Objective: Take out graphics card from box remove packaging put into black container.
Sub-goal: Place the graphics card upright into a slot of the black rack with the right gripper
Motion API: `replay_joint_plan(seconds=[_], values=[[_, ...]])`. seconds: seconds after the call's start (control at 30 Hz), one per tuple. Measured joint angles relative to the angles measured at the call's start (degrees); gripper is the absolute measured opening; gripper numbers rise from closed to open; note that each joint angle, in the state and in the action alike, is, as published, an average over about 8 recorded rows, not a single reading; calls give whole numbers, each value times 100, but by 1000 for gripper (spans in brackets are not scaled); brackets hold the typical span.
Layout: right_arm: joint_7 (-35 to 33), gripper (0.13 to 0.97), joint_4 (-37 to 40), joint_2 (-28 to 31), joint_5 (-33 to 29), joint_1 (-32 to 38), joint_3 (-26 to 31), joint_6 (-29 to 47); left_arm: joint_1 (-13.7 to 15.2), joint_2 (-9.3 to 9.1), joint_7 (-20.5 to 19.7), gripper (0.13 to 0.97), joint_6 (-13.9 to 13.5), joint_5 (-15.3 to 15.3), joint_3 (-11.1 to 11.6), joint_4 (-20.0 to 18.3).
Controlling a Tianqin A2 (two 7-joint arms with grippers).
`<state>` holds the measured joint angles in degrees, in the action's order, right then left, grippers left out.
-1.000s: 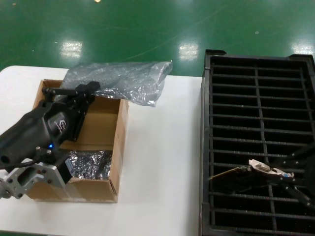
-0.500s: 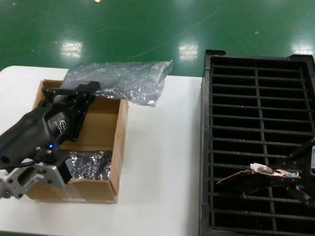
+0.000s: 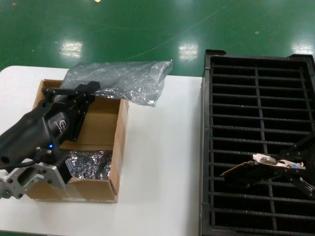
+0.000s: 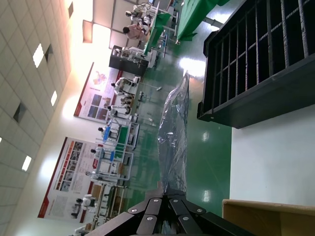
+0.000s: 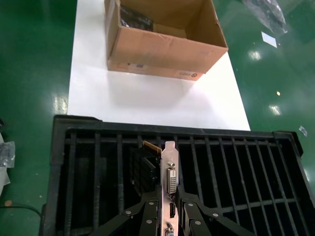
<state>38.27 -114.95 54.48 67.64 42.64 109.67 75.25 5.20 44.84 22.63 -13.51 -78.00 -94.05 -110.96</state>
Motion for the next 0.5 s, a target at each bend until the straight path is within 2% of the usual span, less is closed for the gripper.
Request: replay_joint_plan(seconds=[0.5], values=[[-67, 185, 352, -243, -290, 10, 132, 68, 0, 0, 0, 139, 0, 0, 0, 0]])
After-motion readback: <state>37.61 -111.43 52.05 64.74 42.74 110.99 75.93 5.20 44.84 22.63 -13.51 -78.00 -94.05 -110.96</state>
